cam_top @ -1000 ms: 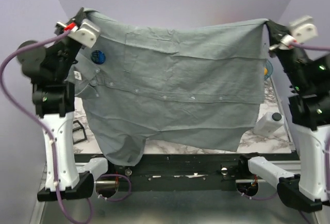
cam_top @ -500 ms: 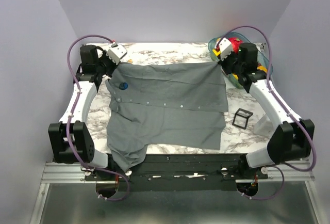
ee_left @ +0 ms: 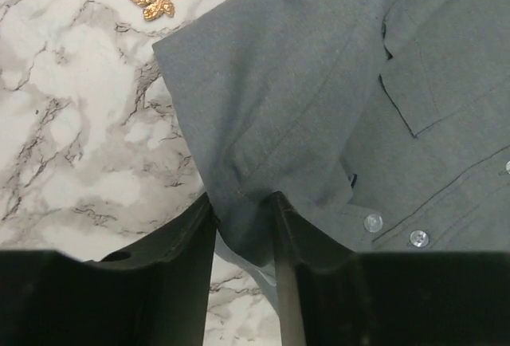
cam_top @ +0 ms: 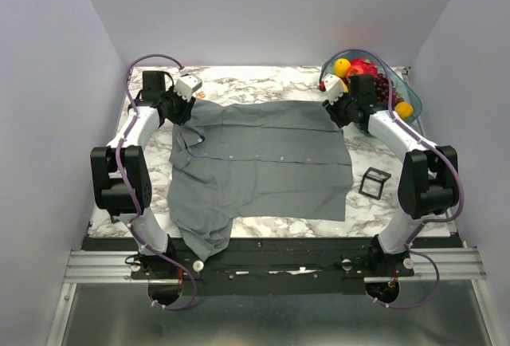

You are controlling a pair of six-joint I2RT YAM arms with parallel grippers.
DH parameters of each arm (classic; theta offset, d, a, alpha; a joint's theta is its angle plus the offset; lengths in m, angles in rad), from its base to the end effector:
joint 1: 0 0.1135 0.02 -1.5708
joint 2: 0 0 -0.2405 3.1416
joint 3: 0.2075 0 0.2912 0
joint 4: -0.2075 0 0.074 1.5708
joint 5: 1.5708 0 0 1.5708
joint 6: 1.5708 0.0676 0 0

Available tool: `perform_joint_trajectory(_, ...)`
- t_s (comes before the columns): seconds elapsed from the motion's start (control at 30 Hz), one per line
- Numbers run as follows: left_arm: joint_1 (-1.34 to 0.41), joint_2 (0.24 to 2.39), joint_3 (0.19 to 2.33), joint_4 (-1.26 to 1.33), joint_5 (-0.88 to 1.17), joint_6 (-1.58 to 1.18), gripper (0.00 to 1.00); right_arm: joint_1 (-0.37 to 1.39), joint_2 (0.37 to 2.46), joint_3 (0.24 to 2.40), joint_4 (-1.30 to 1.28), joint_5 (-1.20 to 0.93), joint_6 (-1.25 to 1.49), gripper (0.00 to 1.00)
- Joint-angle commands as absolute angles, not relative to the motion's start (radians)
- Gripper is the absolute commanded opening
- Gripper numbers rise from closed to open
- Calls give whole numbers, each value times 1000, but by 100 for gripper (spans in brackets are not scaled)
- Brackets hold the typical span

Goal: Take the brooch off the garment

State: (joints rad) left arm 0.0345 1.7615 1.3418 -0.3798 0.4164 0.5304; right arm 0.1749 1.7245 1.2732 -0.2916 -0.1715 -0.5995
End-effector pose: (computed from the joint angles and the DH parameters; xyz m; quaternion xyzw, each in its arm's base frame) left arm 0.4456 -0.0120 0.1909 0.2979 0.8597 -0.0814 0.4068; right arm 0.4342 0.0884 0.1858 -0.3763 0.8316 -0.0078 0.4083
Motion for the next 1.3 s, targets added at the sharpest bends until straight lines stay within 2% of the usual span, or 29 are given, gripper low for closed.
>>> perform_joint_trajectory(0.0,14,1700,1396,-403,413,472,53,183,1717,1339,-365,-219,-604,45)
perform_joint_trajectory(0.13,3,1730,1479,-342,373,424,61,199,1742,1390,-345,-270,-630,51)
perform_joint_trajectory(0.27,-32,1903,1688,-371,338,393,62,233,1853,1502,-370,-273,-632,52)
perform_joint_trajectory(0.33,-52,2024,1826,-429,302,410,61,239,1893,1561,-386,-267,-621,52)
perform_joint_trajectory(0.43,-55,2153,1965,-514,296,345,53,244,1937,1620,-409,-262,-589,51)
perform_joint_trajectory(0.47,-55,2169,1970,-523,298,321,46,247,1947,1632,-416,-261,-584,52)
perform_joint_trajectory(0.57,-69,2151,1873,-497,321,250,38,255,1931,1635,-433,-247,-587,52)
perform_joint_trajectory(0.7,-138,2054,1644,-405,356,244,35,255,1885,1583,-437,-238,-595,52)
perform_joint_trajectory(0.77,-173,2049,1609,-400,362,241,34,255,1882,1569,-457,-238,-595,52)
perform_joint_trajectory(1.03,-265,2120,1655,-391,423,183,36,255,1913,1627,-558,-261,-583,51)
perform_joint_trajectory(1.2,-219,2063,1778,-396,593,215,44,253,1950,1686,-592,-256,-577,51)
perform_joint_trajectory(1.27,-183,2049,1802,-368,537,154,49,255,1953,1695,-594,-261,-574,51)
